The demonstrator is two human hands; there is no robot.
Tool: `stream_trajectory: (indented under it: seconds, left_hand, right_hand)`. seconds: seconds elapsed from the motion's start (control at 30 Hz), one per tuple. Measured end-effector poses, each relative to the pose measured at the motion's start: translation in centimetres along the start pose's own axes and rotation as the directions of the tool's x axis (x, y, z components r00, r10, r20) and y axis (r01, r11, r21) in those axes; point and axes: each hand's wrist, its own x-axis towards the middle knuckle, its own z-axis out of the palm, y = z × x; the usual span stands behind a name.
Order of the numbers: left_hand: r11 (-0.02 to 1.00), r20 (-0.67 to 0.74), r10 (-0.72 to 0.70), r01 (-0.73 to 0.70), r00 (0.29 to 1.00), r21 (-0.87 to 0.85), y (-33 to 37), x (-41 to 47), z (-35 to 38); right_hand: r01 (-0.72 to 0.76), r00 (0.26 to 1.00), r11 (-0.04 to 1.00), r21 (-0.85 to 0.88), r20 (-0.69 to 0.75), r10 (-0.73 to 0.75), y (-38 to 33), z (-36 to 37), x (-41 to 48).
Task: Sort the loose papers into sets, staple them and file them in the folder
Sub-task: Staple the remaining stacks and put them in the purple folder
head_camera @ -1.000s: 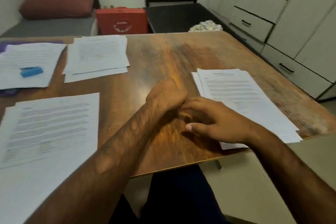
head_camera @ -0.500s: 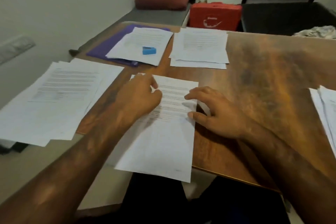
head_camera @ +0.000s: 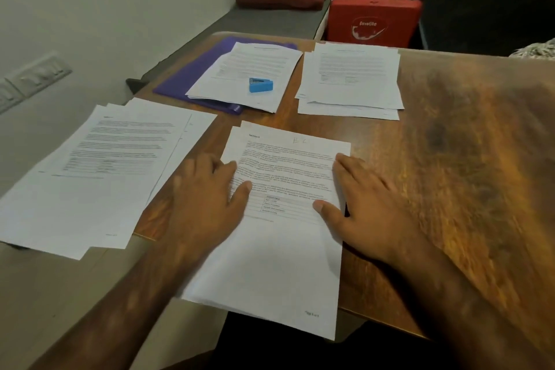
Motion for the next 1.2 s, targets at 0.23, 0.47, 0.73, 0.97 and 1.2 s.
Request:
stream_trajectory:
  seconds: [0.23, 0.47, 0.73, 0.97, 1.2]
  left_hand:
    - [0.982, -0.092, 0.103, -0.116, 0.99, -0.152, 0.4, -0.6, 0.1]
    - [0.779, -0.126, 0.594, -0.607, 0.794, -0.154, 0.8, -1.2, -0.6]
    - [0.83, -0.145, 0.395, -0.42, 0.907, -0.368, 0.7, -1.4, 0.2]
    - [0.992, 0.178, -0.07, 0.05, 0.982, 0.118, 0.8, -0.4, -1.3]
    - [1.0, 0.148, 0.009, -0.006, 0.989, -0.019, 1.8, -0.2, -1.9]
  right_hand:
    - [0.018, 0.999, 0.999, 0.036, -0.042, -0.016, -0.1, -0.1, -0.2]
    - [-0.095, 0.976, 0.882, 0.463, -0.133, 0.175, 0.4, 0.0, 0.1]
    - [-0.089, 0.984, 0.952, 0.292, -0.12, 0.128, 0.2, 0.0, 0.2]
    - [-0.102, 0.98, 0.95, 0.293, -0.135, 0.147, -0.1, -0.1, 0.3]
    - [-0.066, 0.984, 0.968, 0.243, -0.144, 0.103, 0.2, 0.3, 0.4]
